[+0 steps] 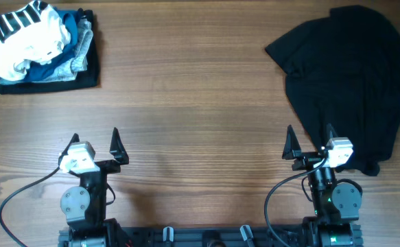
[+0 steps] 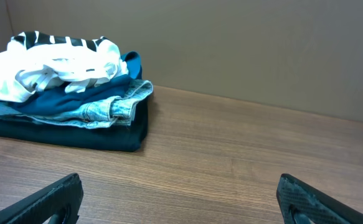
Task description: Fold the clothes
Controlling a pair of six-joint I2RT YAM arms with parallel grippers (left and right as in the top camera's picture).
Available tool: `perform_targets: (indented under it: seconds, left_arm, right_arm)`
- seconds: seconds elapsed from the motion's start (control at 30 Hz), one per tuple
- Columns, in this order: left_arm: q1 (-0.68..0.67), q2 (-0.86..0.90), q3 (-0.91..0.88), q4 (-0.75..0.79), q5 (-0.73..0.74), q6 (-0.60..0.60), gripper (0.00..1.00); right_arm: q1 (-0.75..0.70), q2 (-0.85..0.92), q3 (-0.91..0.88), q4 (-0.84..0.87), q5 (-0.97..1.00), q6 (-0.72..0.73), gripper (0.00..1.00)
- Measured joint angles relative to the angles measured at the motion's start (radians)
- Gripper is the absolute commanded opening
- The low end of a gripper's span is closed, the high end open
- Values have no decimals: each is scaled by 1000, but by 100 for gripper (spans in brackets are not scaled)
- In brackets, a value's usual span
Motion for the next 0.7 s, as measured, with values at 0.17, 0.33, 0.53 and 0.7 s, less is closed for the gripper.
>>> perform_targets:
  seconds: [0.17,0.33,0.53,0.7]
  left_arm:
    - [0,0,0,0,0,0,100]
    - [0,0,0,0,0,0,100]
    - [0,0,0,0,0,0,100]
    - [0,0,0,0,0,0,100]
  right_arm:
    - [0,0,0,0,0,0,100]
    - [0,0,0,1,1,-37,100]
    - [0,0,0,6,1,-14,100]
    - [0,115,67,-84,-19,-48,100]
